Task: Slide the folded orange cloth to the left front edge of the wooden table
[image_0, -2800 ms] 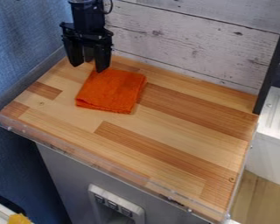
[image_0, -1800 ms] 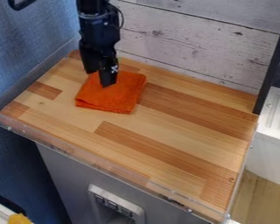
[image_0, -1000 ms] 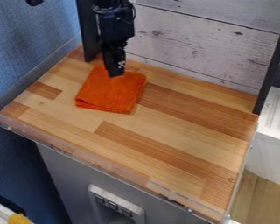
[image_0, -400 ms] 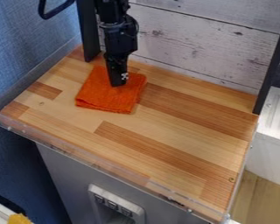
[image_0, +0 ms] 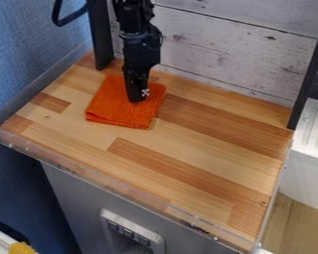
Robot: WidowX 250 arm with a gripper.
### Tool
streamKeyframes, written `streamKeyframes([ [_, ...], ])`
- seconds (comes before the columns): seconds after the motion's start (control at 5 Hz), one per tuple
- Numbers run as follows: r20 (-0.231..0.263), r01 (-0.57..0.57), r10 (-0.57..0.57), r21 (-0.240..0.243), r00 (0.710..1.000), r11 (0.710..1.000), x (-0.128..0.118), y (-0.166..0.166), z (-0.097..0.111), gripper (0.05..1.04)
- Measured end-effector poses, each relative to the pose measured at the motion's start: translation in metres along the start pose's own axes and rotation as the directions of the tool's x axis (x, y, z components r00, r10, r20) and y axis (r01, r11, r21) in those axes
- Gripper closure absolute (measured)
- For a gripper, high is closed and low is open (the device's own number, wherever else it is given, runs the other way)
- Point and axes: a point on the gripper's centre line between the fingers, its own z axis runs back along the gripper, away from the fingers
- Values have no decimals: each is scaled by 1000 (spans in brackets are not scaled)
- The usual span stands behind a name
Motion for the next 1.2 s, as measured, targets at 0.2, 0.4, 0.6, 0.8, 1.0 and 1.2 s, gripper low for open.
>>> streamKeyframes([
  [0.2,-17,-5,5,16,1000,1000,1,1,-7,1021],
  [0.4,-21,-58,59,37,998,998,-1,3,-9,1021],
  [0.6,-12,-156,157,55,988,986,-11,7,-10,1024],
  [0.8,3,-264,264,64,964,962,-23,9,-11,1024],
  [1.0,22,-376,376,63,926,924,-39,12,-11,1024],
  [1.2,46,-468,466,58,884,882,-51,12,-11,1025],
])
